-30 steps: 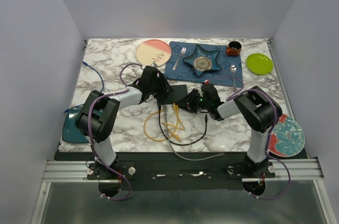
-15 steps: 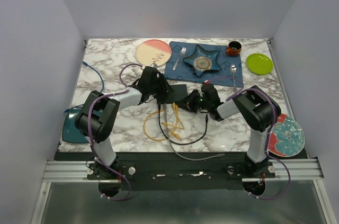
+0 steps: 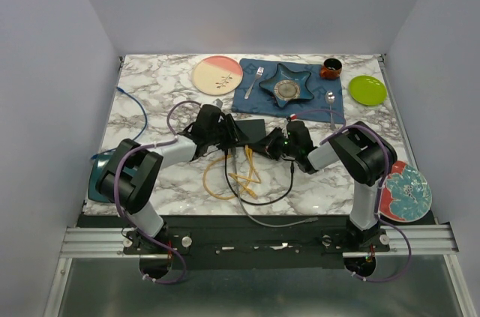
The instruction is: Pull the plug from the switch port
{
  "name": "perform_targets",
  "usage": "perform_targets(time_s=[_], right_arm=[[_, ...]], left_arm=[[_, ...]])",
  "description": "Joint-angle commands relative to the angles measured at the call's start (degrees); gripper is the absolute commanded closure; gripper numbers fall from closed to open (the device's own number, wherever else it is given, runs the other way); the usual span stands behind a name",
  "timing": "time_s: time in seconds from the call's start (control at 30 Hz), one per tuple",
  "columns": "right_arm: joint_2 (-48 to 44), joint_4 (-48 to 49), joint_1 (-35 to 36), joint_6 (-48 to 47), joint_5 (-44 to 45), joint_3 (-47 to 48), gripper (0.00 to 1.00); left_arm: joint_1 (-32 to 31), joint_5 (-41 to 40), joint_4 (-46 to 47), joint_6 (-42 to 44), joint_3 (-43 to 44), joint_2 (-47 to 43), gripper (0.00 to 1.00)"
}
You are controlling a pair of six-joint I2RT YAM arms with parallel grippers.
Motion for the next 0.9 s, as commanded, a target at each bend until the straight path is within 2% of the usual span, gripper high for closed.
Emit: perform_targets(time_s=[0.0, 0.33, 0.5, 0.87], right_arm=[[1.20, 0.01, -0.44, -2.56, 2.10, -1.26, 0.99], [1.37, -1.04, -0.44, -4.49, 0.79, -1.43, 0.99], [0.49, -1.92, -0.44, -6.86, -0.62, -2.57, 0.99], [-0.03, -1.31, -0.53, -9.85, -3.88, -5.91, 0.99]], left_arm=[[-1.22, 2.37, 2.43, -1.32, 0.14, 2.01, 0.41], [-1.66, 0.00, 1.65, -1.50, 2.87, 8.79, 0.41], [-1.66, -2.98, 0.24, -1.85, 4.27, 9.76, 0.41], [-1.66, -3.69, 0.15, -3.61, 6.56, 10.64, 0.41]])
